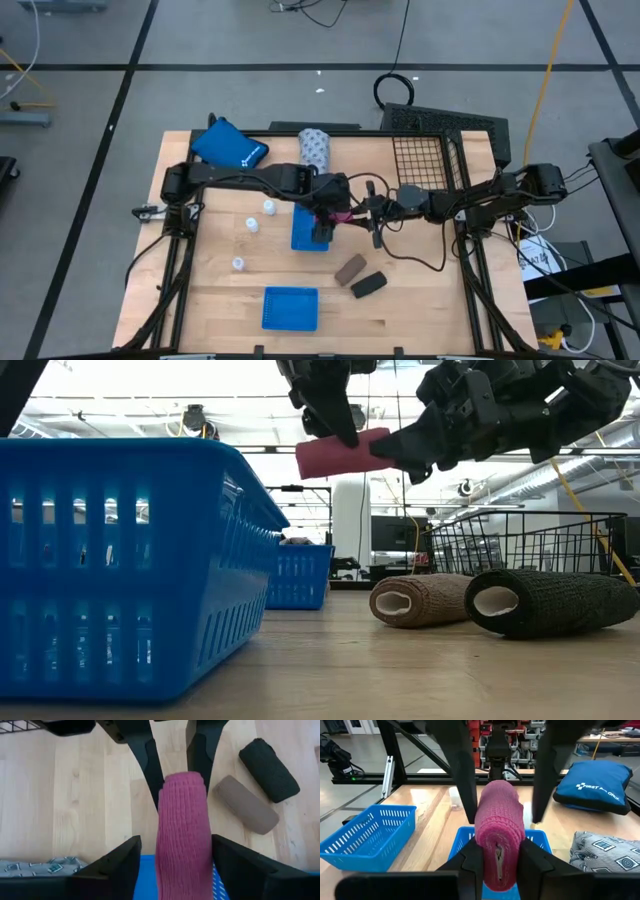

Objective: Pick & place medical supplies in basket/bin
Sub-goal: Put the pink bandage into the bottom blue basket

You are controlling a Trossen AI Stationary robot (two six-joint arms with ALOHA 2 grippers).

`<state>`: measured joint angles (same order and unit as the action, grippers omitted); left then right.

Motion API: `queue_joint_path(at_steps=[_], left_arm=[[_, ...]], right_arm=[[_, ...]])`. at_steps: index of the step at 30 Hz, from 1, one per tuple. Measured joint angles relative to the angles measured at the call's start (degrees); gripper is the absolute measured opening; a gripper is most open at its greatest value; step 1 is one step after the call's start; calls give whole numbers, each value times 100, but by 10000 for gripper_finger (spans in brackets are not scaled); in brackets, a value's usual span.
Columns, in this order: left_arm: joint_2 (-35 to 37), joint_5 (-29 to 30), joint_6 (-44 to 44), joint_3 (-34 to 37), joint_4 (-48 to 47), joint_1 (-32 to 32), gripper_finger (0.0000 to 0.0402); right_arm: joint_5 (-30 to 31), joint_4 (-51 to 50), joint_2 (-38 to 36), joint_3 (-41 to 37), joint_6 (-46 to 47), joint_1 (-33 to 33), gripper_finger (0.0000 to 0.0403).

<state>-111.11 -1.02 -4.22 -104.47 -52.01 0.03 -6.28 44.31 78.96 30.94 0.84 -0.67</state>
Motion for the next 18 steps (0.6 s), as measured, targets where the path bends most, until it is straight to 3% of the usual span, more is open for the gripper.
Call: queue_joint_path(at_steps=[7, 11, 18], left_arm=[[-17, -1, 42, 0, -1, 0, 122], [-13, -3, 70, -2, -219, -20, 65], [281, 1, 637, 6, -1008, -539, 60]], right_arm=[[4, 3, 0, 0, 3, 0, 66], [20, -15, 0, 0, 0, 0, 90], [1, -589, -518, 7, 0, 6, 148]])
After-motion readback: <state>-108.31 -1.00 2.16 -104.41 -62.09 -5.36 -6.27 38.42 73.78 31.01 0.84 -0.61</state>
